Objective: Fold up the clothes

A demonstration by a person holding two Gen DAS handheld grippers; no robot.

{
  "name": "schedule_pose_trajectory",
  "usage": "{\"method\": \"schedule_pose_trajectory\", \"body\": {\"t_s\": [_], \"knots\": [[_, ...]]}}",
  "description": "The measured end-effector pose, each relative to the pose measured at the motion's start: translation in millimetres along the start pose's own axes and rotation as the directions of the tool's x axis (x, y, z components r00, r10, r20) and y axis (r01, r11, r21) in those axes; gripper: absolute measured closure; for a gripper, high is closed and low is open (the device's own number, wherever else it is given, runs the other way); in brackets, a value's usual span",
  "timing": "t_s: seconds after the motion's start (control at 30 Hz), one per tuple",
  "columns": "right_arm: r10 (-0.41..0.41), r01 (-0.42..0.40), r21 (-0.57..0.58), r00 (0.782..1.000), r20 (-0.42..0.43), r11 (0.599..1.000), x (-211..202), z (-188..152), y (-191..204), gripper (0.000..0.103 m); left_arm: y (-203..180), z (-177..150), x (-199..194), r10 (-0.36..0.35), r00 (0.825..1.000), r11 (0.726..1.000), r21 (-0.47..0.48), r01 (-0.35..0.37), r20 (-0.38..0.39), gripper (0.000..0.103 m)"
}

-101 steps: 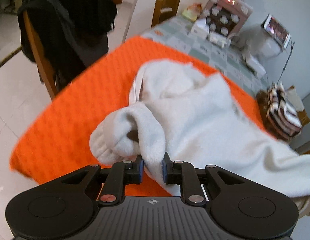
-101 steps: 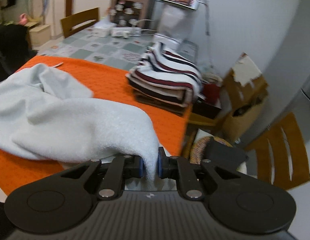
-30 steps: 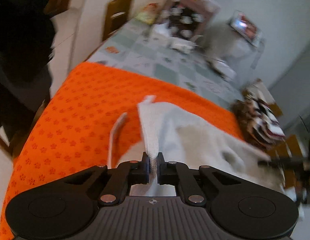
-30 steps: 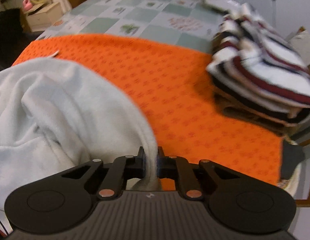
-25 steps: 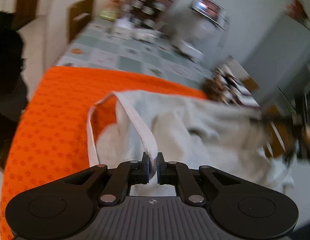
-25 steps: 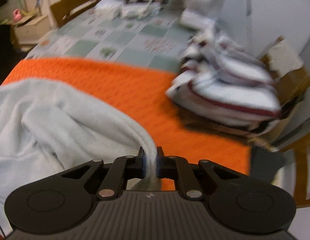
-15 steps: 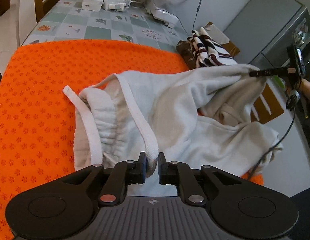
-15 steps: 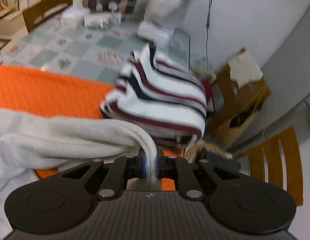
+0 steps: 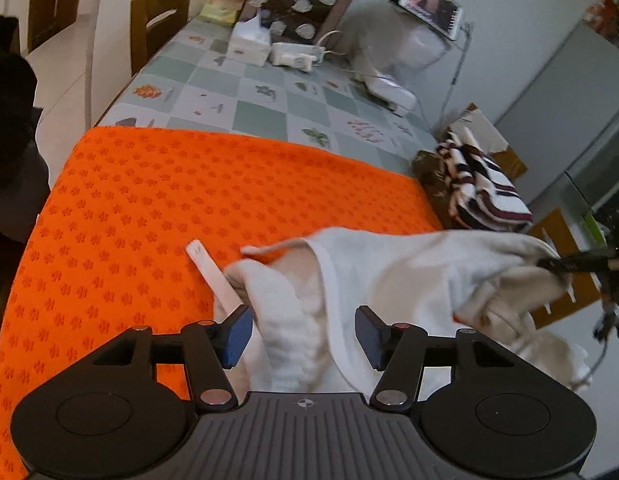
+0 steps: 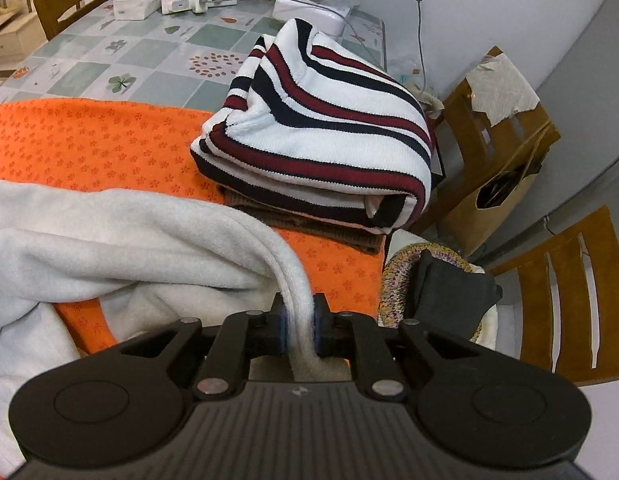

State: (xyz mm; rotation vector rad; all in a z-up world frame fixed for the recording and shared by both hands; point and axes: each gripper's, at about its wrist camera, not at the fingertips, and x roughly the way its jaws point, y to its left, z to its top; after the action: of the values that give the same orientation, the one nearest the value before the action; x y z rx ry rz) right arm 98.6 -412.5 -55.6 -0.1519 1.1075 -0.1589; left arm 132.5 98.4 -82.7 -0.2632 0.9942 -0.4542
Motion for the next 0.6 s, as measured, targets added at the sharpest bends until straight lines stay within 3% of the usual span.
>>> {"method": "schedule_pose_trajectory", "body": {"t_s": [0.37,0.47,0.57,0.6], "knots": [[0.014,-0.014,-0.003,1.0,-0.024,1.0,16.6,1.5,-0.1,0.088,37.8,20.6,79.7,-0.082,0.987,0.979,-0.199,0.053,-0.141,0.044],[0.012,-0.012,0.0,0.999,-0.033,1.0,22.0,0.5,-1.1,0.086,50.8,15.6,96.4,-0.135,0.977,0.951,-0.299,0.081,-0.165,0.044],[0.012,-0.011,0.006,0.999,-0.043,1.0,28.7,-0.7,-2.1,0.083,58.1,9.7,107.6,-0.183,0.974,0.913,-0.39,0.118,-0.135,0.045],[0.012,-0.011,0.007,0.999,-0.047,1.0,30.8,-1.3,-2.2,0.083,58.9,8.6,109.1,-0.191,0.975,0.903,-0.41,0.128,-0.115,0.059]]}}
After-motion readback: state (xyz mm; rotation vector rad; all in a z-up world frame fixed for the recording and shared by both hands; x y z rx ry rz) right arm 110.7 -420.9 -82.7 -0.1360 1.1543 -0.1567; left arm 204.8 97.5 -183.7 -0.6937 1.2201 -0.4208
